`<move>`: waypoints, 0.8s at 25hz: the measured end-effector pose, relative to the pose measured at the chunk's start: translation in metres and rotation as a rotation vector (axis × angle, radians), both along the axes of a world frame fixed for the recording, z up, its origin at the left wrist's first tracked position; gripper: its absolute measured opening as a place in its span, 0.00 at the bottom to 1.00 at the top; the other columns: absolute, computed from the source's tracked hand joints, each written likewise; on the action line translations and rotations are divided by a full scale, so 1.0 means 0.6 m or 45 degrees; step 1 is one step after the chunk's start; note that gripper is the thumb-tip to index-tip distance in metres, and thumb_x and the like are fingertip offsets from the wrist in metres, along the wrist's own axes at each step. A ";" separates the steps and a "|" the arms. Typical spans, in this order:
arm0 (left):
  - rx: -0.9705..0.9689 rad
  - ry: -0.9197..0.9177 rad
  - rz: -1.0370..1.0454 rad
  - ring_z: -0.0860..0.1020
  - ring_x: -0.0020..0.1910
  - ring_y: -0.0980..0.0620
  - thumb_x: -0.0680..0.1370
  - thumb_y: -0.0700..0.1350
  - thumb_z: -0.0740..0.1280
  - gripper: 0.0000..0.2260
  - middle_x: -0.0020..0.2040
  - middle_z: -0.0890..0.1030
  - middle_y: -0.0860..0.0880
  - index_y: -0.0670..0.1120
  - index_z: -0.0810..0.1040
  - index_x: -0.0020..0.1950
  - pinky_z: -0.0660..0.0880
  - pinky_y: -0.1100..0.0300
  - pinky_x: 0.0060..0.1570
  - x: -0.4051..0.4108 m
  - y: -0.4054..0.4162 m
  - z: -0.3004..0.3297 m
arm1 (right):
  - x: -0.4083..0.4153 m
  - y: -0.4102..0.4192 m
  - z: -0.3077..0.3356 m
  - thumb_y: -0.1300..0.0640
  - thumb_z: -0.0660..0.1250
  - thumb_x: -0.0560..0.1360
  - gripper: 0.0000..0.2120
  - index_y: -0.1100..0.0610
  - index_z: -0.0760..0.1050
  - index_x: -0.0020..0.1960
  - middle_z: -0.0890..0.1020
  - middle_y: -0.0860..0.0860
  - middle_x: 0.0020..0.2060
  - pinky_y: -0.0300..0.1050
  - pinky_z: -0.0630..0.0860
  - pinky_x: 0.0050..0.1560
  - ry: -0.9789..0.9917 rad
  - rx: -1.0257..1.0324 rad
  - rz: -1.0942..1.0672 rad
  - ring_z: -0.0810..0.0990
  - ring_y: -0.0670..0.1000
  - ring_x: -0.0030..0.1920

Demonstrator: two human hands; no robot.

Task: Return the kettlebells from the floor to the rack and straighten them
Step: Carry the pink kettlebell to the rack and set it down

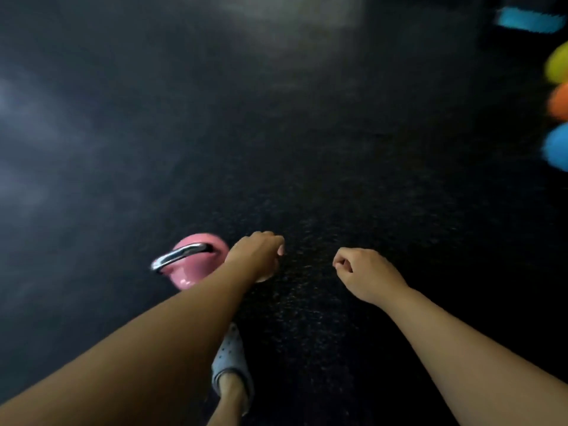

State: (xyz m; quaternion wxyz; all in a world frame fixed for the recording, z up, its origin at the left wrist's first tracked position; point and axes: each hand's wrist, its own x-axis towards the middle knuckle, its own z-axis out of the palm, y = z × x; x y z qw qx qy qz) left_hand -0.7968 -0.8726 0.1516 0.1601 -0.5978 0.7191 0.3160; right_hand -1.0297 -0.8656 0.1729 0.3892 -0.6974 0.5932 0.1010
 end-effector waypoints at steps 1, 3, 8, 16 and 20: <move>-0.023 -0.006 0.084 0.76 0.61 0.44 0.76 0.42 0.63 0.12 0.60 0.77 0.47 0.52 0.76 0.58 0.73 0.48 0.57 0.067 0.005 -0.011 | 0.070 -0.015 -0.010 0.51 0.59 0.80 0.08 0.49 0.76 0.50 0.79 0.46 0.42 0.50 0.78 0.43 -0.002 0.009 0.058 0.77 0.48 0.42; -0.063 -0.035 0.220 0.75 0.62 0.43 0.76 0.43 0.63 0.12 0.60 0.77 0.46 0.51 0.76 0.59 0.73 0.48 0.58 0.173 0.013 -0.029 | 0.183 -0.037 -0.030 0.52 0.59 0.79 0.08 0.49 0.77 0.48 0.80 0.46 0.42 0.52 0.78 0.45 -0.033 -0.010 0.112 0.78 0.50 0.43; -0.092 -0.153 0.586 0.71 0.64 0.44 0.74 0.44 0.67 0.22 0.64 0.72 0.47 0.50 0.69 0.68 0.71 0.47 0.59 0.417 0.073 -0.119 | 0.463 -0.058 -0.132 0.53 0.63 0.75 0.06 0.49 0.78 0.49 0.81 0.49 0.45 0.51 0.77 0.49 -0.084 -0.030 0.322 0.80 0.54 0.47; -0.020 -0.082 0.601 0.73 0.58 0.45 0.73 0.52 0.70 0.18 0.59 0.75 0.48 0.49 0.73 0.61 0.72 0.48 0.55 0.529 0.102 -0.307 | 0.632 -0.047 -0.341 0.54 0.66 0.74 0.14 0.54 0.69 0.58 0.72 0.55 0.56 0.56 0.73 0.54 0.134 -0.151 0.657 0.71 0.59 0.57; 0.117 0.037 0.451 0.79 0.44 0.46 0.73 0.48 0.72 0.07 0.44 0.81 0.47 0.48 0.78 0.48 0.76 0.52 0.44 0.524 0.080 -0.334 | 0.627 -0.062 -0.376 0.50 0.69 0.72 0.09 0.50 0.69 0.39 0.76 0.54 0.43 0.47 0.71 0.41 0.072 -0.034 0.601 0.77 0.57 0.44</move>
